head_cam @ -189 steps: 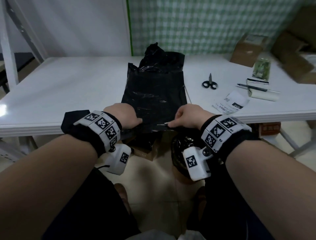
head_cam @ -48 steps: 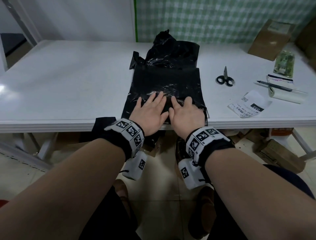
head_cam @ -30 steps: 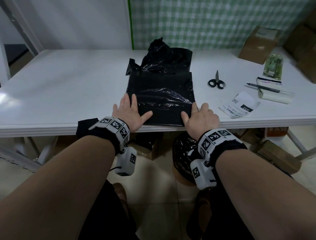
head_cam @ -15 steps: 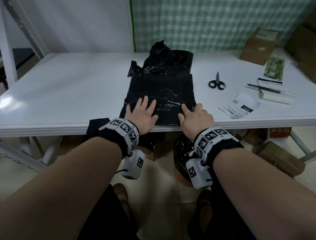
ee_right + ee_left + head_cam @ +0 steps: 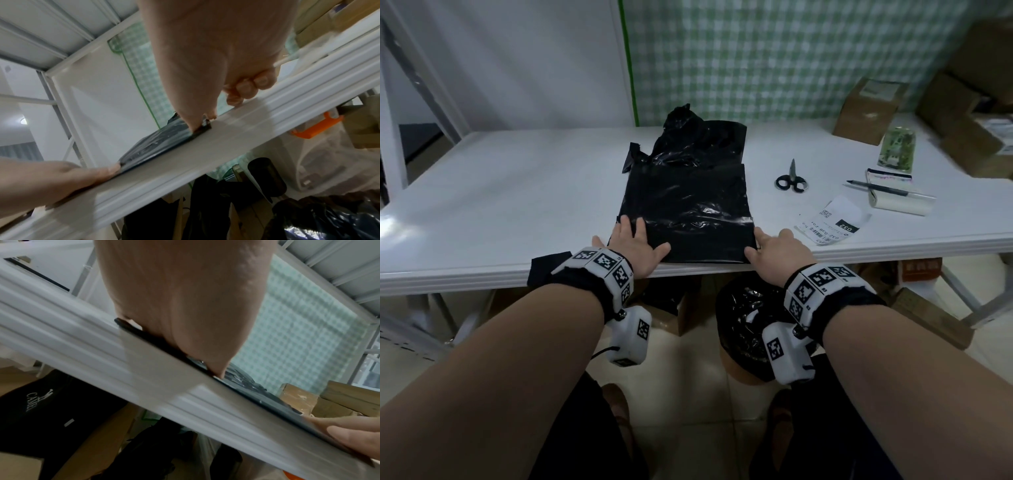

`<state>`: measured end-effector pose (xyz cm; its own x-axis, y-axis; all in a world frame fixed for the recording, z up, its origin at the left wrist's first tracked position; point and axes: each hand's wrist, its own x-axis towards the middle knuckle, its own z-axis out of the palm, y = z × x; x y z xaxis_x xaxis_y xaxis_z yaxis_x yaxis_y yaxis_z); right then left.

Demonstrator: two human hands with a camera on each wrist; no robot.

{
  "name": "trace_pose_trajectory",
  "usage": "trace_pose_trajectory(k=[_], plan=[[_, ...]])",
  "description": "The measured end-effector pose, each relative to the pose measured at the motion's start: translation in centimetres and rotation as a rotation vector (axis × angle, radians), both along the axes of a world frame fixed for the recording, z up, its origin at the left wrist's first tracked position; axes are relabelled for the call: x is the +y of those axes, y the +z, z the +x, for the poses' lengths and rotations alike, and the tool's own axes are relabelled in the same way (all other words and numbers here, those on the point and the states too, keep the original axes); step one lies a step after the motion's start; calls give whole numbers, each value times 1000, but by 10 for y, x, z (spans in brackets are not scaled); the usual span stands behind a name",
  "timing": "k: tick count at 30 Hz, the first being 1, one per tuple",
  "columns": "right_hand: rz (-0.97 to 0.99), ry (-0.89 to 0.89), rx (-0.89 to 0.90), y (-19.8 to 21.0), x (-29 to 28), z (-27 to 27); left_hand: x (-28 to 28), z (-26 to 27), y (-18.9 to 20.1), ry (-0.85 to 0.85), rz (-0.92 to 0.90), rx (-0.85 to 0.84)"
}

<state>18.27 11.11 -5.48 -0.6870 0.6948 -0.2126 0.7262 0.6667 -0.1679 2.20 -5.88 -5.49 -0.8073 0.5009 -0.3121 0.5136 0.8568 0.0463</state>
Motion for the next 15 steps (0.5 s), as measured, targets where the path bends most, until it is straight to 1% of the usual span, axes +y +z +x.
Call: trace_pose_trajectory(k=[3,4,5,7,8,9,11,13,15], plan=[[-67,43,70,4,3,5,3,2,13,37,-70,8],[-78,39,106,7,4,7,5,3,20,26,-100,7],[-88,27,145,10,5,9,6,4,27,-15,-126,10],[-94,15,213,18,7,10,8,4,38,-141,-124,32],[-89,16,244,22,8,10,9,2,42,-177,-108,43],[-84,20,269,25,10,10,9,0,43,-173,-89,42],[-89,28,278,31,13,8,10,-9,40,-101,21,29],[-114,27,250,33,15,3,12,-21,36,23,201,-26],[-139,-7,252,31,20,-5,15,-33,32,171,411,-119]])
